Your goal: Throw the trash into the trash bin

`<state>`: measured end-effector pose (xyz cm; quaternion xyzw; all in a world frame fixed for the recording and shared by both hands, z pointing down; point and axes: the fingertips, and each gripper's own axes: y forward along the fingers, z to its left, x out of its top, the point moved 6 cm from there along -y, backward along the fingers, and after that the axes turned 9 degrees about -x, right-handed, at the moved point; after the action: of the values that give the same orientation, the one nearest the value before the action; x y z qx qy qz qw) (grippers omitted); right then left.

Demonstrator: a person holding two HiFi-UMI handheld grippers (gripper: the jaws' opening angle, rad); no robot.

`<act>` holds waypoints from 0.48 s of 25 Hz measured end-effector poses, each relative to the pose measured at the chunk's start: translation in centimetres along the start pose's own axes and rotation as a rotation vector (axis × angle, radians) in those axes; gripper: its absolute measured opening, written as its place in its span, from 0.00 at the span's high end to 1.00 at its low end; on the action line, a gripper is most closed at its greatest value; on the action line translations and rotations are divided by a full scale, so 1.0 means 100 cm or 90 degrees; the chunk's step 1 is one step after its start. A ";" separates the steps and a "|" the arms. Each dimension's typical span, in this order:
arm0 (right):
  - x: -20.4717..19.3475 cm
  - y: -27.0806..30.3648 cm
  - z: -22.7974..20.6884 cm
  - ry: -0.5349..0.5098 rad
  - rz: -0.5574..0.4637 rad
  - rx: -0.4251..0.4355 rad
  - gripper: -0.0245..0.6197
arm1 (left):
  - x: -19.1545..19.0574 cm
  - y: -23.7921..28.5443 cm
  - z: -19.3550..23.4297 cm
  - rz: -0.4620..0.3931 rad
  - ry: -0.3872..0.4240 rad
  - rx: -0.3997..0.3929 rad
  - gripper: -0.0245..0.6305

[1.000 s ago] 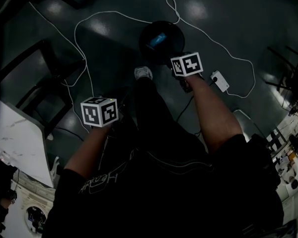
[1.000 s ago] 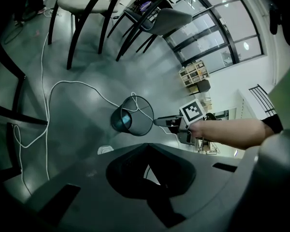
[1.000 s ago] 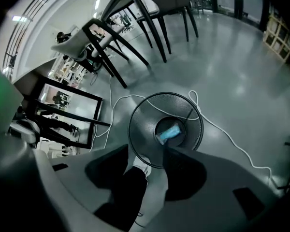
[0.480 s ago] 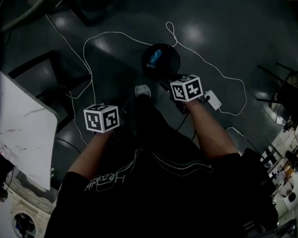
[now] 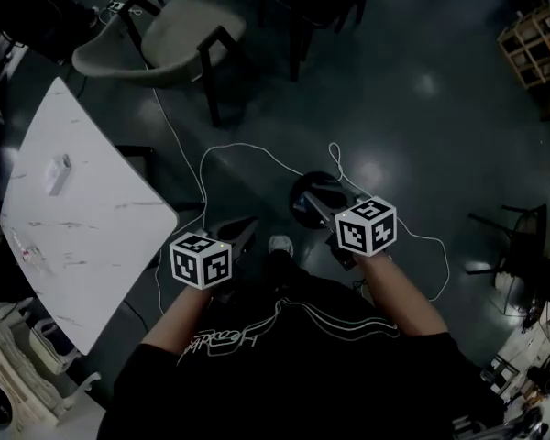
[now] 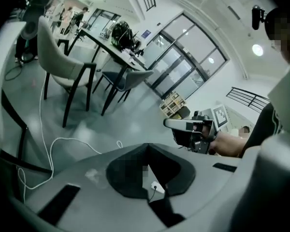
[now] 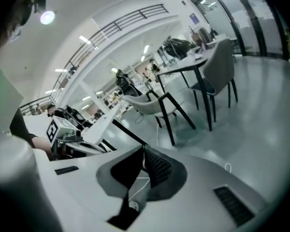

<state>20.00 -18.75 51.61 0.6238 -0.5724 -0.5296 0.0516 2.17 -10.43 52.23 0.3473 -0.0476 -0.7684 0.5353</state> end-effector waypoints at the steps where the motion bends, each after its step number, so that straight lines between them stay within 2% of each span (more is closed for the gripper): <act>1: 0.016 -0.007 0.016 -0.015 -0.015 0.022 0.90 | 0.009 -0.013 -0.007 -0.027 -0.001 0.000 0.95; 5: 0.081 -0.016 0.082 -0.118 -0.055 0.103 0.90 | 0.049 -0.077 -0.030 -0.194 -0.059 -0.036 0.95; 8: 0.112 -0.014 0.137 -0.210 -0.073 0.154 0.90 | 0.068 -0.139 -0.046 -0.289 -0.035 -0.012 0.95; 12: 0.137 0.001 0.206 -0.281 -0.063 0.224 0.90 | 0.077 -0.214 -0.060 -0.397 0.008 0.027 0.95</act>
<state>2.13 -18.10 34.50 0.5202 -0.6218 -0.5469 -0.2089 -12.67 -6.20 34.44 0.3608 0.0484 -0.8925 0.2664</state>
